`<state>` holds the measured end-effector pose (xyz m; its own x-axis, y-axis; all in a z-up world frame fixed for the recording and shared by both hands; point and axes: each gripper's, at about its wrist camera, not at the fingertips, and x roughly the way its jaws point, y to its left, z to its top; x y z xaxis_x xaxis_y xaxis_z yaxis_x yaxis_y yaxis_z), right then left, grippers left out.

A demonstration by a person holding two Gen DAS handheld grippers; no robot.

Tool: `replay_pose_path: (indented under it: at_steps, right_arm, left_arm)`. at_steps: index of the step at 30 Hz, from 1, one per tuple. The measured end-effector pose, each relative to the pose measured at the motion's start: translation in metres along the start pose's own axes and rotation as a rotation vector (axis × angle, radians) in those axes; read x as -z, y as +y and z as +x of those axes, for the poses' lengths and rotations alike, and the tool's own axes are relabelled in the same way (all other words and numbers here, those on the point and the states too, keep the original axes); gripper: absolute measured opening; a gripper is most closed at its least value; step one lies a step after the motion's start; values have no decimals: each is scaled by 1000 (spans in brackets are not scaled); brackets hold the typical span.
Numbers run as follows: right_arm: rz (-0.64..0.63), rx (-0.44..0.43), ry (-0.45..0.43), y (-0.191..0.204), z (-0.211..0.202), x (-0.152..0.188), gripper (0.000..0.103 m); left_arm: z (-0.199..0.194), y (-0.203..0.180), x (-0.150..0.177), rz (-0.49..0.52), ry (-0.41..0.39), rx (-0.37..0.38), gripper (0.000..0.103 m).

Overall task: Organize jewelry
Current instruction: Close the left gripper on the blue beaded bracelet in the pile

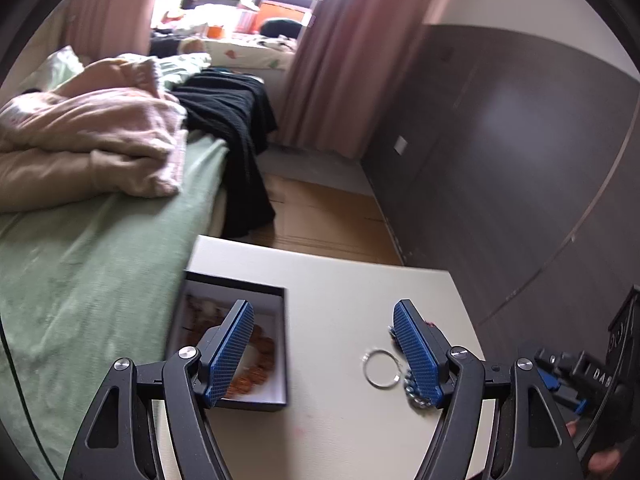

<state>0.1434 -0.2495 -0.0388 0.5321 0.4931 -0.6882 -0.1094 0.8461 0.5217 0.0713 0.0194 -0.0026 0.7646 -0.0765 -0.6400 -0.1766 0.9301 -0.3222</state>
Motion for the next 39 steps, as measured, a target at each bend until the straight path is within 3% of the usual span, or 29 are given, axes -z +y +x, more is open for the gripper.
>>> replay_pose_path:
  at_steps: [13,22,27,35,38,39]
  right_arm:
    - [129,57,49,-53,-11,-6,65]
    - [209,100,69,-92,-8,-12,65]
    - [222,96,72,-99,-9,-18,65]
    - [252,98,57,-109,-13,-26,65]
    - [252,100,58,-108,-12,-26,65]
    - [251,100,60,-108,-11,-26,65]
  left_arm:
    - [44,-69,30,165,99,58,73]
    - [79,-113,59,292,193,88,65]
    - [99,-130,75,345,244,87,60]
    - [125,-142,92,391,286,63,59]
    - [134,-144,97,415,305,46,48]
    - [136,-144,98,426,308,39,35]
